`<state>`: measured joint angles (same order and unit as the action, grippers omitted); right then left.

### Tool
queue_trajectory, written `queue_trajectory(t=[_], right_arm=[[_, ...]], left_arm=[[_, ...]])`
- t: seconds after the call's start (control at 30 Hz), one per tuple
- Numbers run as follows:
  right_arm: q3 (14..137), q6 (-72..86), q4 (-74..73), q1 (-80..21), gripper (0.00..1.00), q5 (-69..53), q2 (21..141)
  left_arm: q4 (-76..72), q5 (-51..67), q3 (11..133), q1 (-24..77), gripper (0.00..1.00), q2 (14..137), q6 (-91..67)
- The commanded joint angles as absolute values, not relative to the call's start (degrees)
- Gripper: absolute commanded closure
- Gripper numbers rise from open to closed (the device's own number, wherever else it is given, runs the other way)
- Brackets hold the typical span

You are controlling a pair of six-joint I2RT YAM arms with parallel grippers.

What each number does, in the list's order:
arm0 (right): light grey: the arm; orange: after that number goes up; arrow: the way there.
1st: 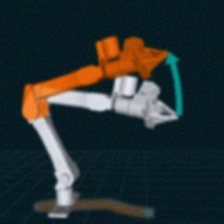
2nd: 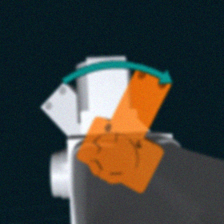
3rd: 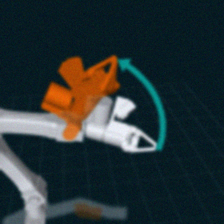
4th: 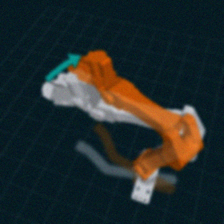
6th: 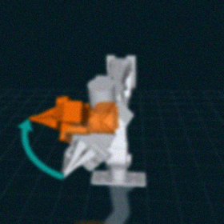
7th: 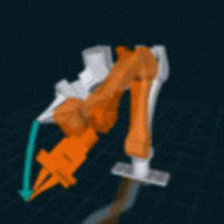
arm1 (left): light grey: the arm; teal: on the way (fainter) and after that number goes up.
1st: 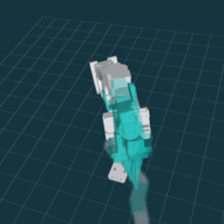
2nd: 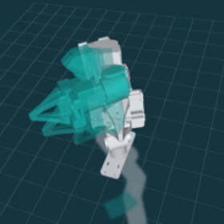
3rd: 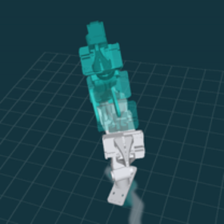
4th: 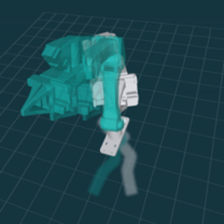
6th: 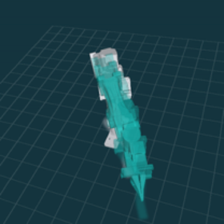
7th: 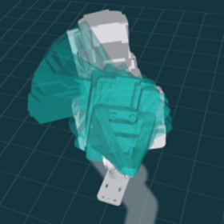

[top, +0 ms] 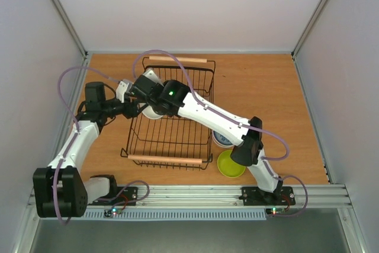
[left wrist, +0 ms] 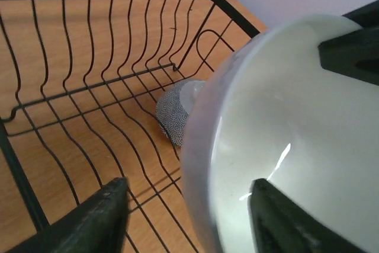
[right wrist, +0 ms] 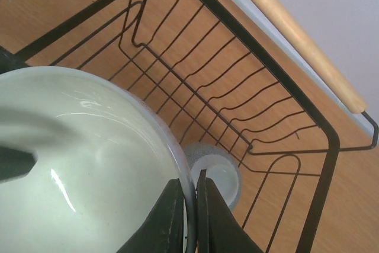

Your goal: Load the bowls into the dish rack

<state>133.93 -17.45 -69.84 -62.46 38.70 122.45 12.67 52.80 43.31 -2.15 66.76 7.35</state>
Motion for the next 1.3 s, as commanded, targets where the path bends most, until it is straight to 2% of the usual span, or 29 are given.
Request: queue_trajectory(t=[0.0,0.03,0.07,0.1,0.23,0.37,0.43,0.53,0.57,0.6,0.67,0.8,1.0,1.13,1.27], right_arm=[[135.5,-17.66,-66.88,-63.63,0.99,38.42,121.25],[135.45,-17.67,-66.74,-63.63,0.99,38.52,121.39],[135.3,-17.67,-66.74,-63.63,0.99,38.65,121.58],[135.28,-17.67,-66.78,-63.63,0.99,38.74,121.78],[134.11,-16.98,-66.8,-63.63,0.98,38.81,121.64],[128.11,-16.44,-63.28,-63.63,0.87,35.94,117.71],[123.32,-16.2,-60.0,-63.63,0.69,33.49,113.48],[112.83,-16.0,-53.69,-63.23,0.33,25.67,106.42],[109.11,-15.7,-51.1,-62.78,0.24,21.48,103.79],[105.54,-15.01,-47.56,-61.84,0.17,17.31,101.02],[99.53,-12.9,-43.73,-59.85,0.1,8.23,96.51],[92.87,-8.9,-39.95,-57.92,0.01,-5.05,92.31],[87.3,-3.85,-32.0,-57.77,0.01,-13.83,90.88],[84.73,-0.89,-27.72,-57.74,0.01,-14.46,90.76],[81.23,2.14,-26.79,-57.74,0.01,-7.03,89.05]], left_arm=[[11.23,50.15,45.85,-1.98,0.6,67.92,6.5],[11.65,50.44,46.0,-1.95,0.81,68.01,6.71],[11.78,50.48,46.11,-1.88,0.96,68.03,6.96],[12.01,50.45,46.08,-1.85,0.99,67.95,7.1],[11.96,50.15,45.54,-1.85,1.0,67.22,7.89],[11.73,49.7,45.31,-1.85,1.0,66.72,8.02],[11.69,50.14,45.18,-1.85,1.0,66.71,7.88],[11.56,51.79,45.18,-1.95,1.0,67.09,7.69],[11.6,52.62,45.2,-2.05,1.0,67.16,7.77],[11.73,53.55,45.24,-2.12,0.99,67.32,7.95],[12.32,55.59,45.36,-2.24,1.0,67.56,8.65],[12.31,58.25,45.24,-2.4,1.0,67.51,9.22],[11.47,60.71,44.09,-2.57,1.0,66.1,9.7],[10.96,61.25,43.55,-2.69,1.0,65.13,9.62],[10.74,62.35,43.15,-2.9,1.0,64.25,9.93]])
